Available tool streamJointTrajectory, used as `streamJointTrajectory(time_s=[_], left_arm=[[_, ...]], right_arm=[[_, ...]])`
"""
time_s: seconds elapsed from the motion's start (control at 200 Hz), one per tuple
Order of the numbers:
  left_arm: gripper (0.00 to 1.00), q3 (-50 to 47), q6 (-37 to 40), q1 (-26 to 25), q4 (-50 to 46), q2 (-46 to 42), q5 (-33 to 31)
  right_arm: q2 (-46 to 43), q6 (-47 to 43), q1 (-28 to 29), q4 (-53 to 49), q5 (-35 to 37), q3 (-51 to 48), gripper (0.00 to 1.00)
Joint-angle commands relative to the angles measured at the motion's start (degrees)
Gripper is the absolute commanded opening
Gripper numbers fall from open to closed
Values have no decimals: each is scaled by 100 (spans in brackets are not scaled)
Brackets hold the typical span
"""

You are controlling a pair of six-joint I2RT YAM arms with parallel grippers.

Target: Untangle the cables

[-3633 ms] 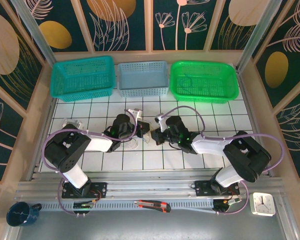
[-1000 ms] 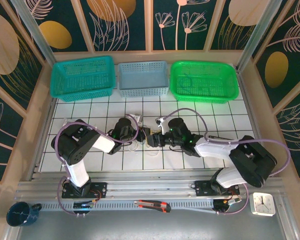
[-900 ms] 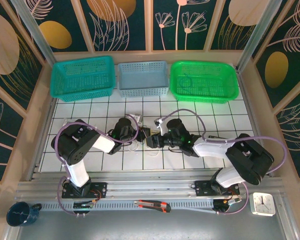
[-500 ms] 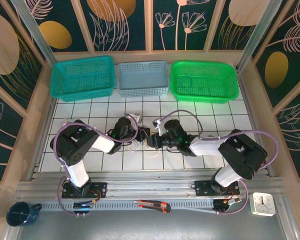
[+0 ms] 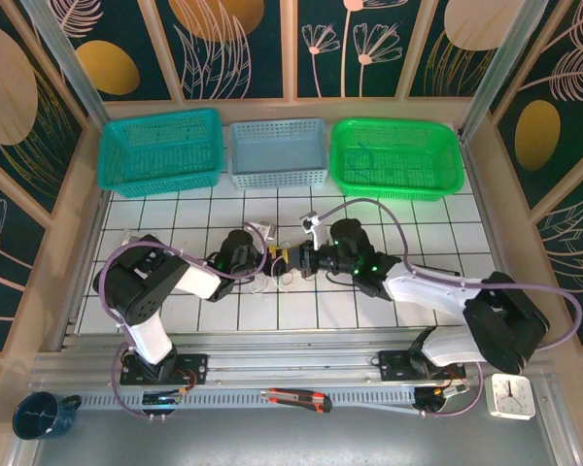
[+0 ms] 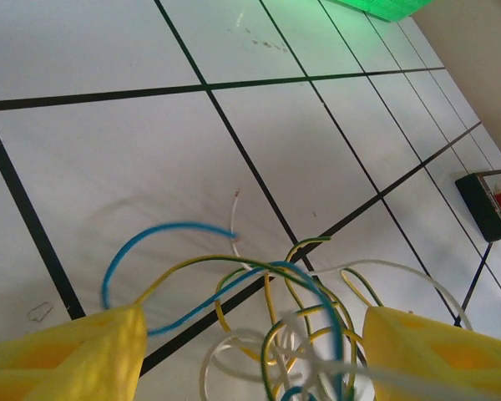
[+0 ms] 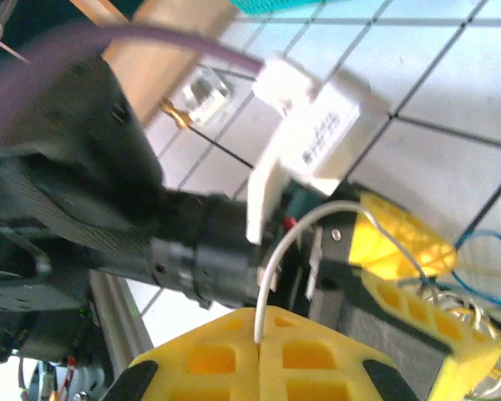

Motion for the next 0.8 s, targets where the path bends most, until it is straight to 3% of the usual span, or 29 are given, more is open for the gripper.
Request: streamJointTrajectory(time_s=[0.0, 0.565, 0.796], left_arm=[[69, -83, 83, -6, 242, -18, 87], [64, -84, 136, -9, 438, 166, 320], [50, -81, 126, -10, 480, 255, 360]], right_arm=[[-296, -158, -124, -293, -220, 214, 0], [-897, 112, -330, -262, -650, 558, 0], [-1066, 169, -348, -275, -663, 732, 0]])
